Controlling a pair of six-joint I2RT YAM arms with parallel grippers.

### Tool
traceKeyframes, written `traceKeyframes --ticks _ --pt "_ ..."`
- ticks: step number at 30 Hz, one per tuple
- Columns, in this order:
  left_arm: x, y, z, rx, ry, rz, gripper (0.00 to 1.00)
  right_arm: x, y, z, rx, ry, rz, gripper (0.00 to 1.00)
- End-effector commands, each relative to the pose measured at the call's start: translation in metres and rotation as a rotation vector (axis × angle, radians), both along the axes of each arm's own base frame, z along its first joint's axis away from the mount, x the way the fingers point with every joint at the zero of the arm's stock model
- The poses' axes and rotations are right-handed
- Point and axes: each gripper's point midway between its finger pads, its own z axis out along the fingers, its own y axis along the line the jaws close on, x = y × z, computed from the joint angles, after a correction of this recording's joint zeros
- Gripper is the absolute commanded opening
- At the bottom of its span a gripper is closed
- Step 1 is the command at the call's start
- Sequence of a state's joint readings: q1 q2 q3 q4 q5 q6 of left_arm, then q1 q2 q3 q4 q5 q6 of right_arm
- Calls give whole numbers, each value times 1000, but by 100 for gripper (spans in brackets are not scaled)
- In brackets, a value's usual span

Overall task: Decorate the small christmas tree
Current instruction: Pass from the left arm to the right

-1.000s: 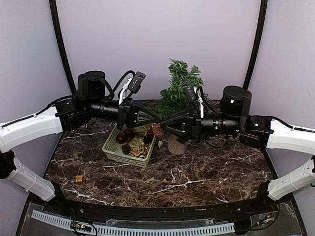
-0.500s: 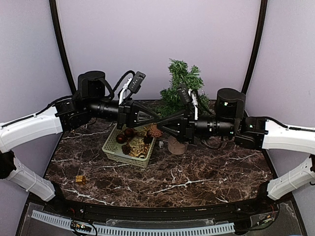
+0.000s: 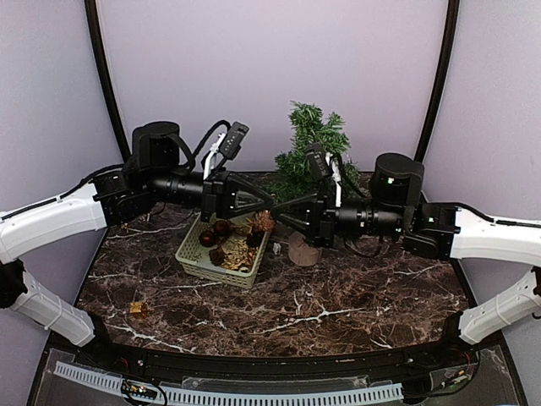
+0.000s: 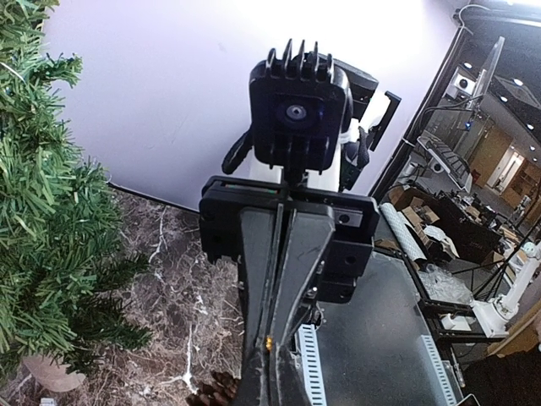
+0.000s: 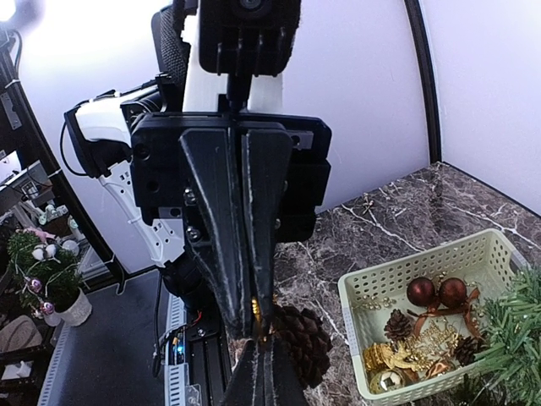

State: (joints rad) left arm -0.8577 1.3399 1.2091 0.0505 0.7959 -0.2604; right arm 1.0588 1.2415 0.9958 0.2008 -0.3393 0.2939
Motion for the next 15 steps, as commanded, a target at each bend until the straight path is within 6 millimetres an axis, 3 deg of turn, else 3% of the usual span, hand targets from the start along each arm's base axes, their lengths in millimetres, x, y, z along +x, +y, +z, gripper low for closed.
traceKeyframes --ticks 1,5,7,12,15 --pt "-3 11 9 -11 -56 38 0 -3 -11 18 82 -23 -28 0" --pt "0 12 8 -4 -67 61 0 2 -18 16 72 -2 -73 0" --pt "1 11 7 3 -65 61 5 4 -21 14 68 7 -90 0" --pt "4 7 8 3 -75 60 37 19 -35 8 41 78 -181 0" --pt "11 8 10 4 -89 98 48 28 -46 0 10 127 -243 0"
